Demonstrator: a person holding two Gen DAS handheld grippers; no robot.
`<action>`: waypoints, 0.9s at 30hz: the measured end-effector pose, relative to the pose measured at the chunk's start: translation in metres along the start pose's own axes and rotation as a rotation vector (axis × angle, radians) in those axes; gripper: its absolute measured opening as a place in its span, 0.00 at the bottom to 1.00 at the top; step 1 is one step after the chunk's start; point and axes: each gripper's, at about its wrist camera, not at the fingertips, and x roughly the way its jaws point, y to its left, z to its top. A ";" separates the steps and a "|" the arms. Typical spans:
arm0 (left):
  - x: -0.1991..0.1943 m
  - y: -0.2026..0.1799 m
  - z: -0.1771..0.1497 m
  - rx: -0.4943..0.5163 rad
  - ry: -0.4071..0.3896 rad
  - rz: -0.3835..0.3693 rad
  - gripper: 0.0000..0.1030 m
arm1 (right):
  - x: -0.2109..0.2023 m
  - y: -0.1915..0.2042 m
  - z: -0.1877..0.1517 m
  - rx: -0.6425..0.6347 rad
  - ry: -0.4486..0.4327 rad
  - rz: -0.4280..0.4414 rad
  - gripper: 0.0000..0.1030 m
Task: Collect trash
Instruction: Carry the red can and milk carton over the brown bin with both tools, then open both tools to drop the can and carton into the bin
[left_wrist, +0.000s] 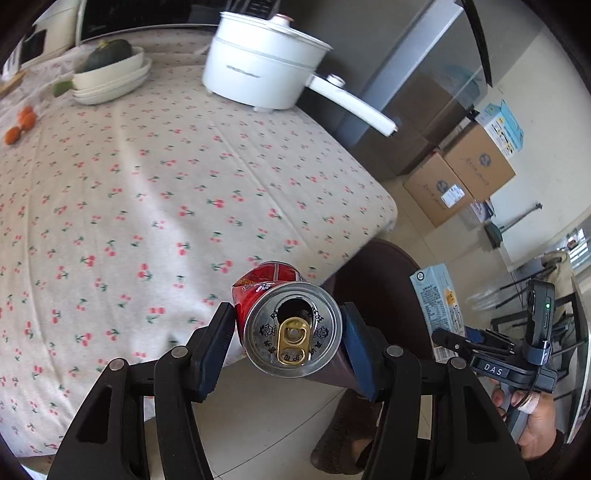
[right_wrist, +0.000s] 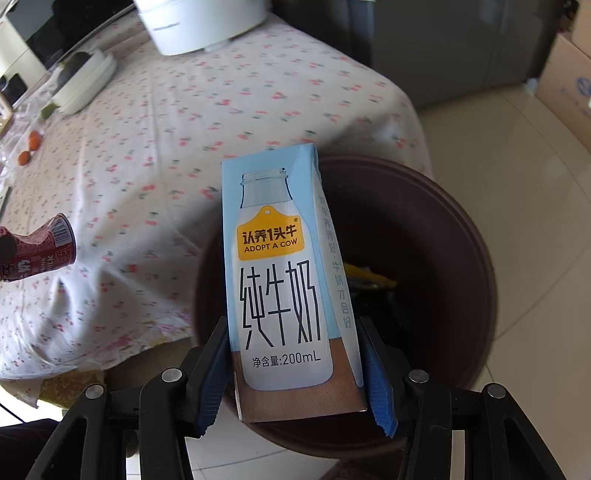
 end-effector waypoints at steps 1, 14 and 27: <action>0.007 -0.011 -0.001 0.020 0.008 -0.010 0.59 | 0.000 -0.008 -0.003 0.012 0.003 -0.007 0.55; 0.092 -0.091 -0.024 0.186 0.118 -0.089 0.60 | 0.001 -0.071 -0.027 0.110 0.040 -0.057 0.55; 0.070 -0.071 -0.020 0.231 0.073 0.050 0.91 | 0.005 -0.071 -0.025 0.111 0.055 -0.052 0.53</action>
